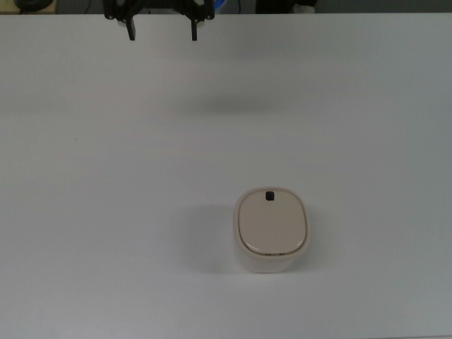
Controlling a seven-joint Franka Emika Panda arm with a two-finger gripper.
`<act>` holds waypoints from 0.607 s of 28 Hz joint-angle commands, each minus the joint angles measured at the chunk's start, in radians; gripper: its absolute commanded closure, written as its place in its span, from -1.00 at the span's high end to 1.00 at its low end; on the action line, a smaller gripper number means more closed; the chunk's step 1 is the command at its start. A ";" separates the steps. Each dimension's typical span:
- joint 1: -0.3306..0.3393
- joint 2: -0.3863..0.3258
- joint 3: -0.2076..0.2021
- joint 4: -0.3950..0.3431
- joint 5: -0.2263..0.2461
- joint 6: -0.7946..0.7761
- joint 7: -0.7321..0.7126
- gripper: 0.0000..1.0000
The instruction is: Open the trash can
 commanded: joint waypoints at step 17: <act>-0.014 -0.013 0.004 -0.010 0.003 -0.024 -0.046 -1.00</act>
